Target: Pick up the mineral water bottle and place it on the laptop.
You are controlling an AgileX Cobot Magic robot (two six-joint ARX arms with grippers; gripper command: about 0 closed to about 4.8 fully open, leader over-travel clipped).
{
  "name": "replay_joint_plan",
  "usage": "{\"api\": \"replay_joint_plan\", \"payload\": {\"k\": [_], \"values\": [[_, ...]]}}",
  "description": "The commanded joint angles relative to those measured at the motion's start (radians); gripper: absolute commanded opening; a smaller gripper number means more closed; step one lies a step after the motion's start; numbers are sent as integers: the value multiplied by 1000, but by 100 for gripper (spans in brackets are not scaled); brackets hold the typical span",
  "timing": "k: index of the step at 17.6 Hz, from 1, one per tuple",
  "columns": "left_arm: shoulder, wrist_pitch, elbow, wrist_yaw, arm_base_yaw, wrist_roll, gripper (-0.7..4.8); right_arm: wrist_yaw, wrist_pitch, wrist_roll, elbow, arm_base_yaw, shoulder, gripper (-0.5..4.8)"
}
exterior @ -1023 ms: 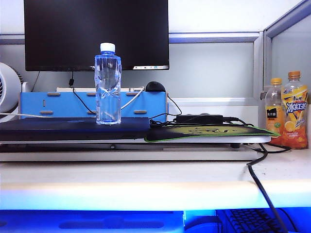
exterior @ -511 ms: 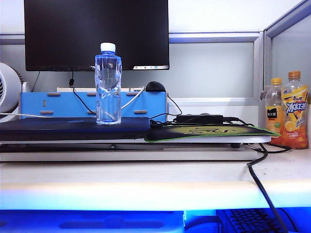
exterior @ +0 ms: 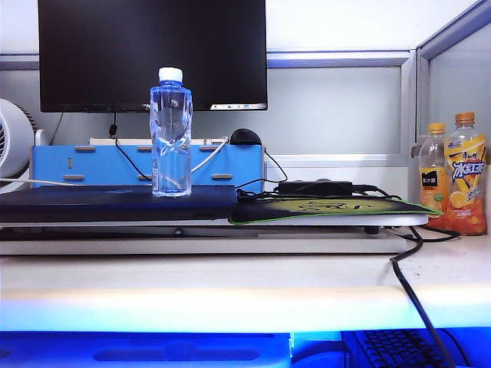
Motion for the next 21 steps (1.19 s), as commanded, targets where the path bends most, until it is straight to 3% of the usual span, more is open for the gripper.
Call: {"api": "replay_joint_plan", "payload": {"k": [1, 8, 13, 19, 21], "values": [[-2, -2, 0, 3, 0, 2, -2, -29, 192, 0, -235, -41, -63, 21], [-2, -2, 0, 3, 0, 2, -2, -366, 271, 23, -699, -259, -213, 44], [-2, -2, 0, 3, 0, 2, -2, -456, 296, 217, -928, -464, -359, 45], [-2, -2, 0, 3, 0, 2, -2, -475, 271, 225, -1054, -604, -436, 45], [-2, -2, 0, 3, 0, 1, -2, -475, 262, 272, -1080, -603, -453, 45]]}}
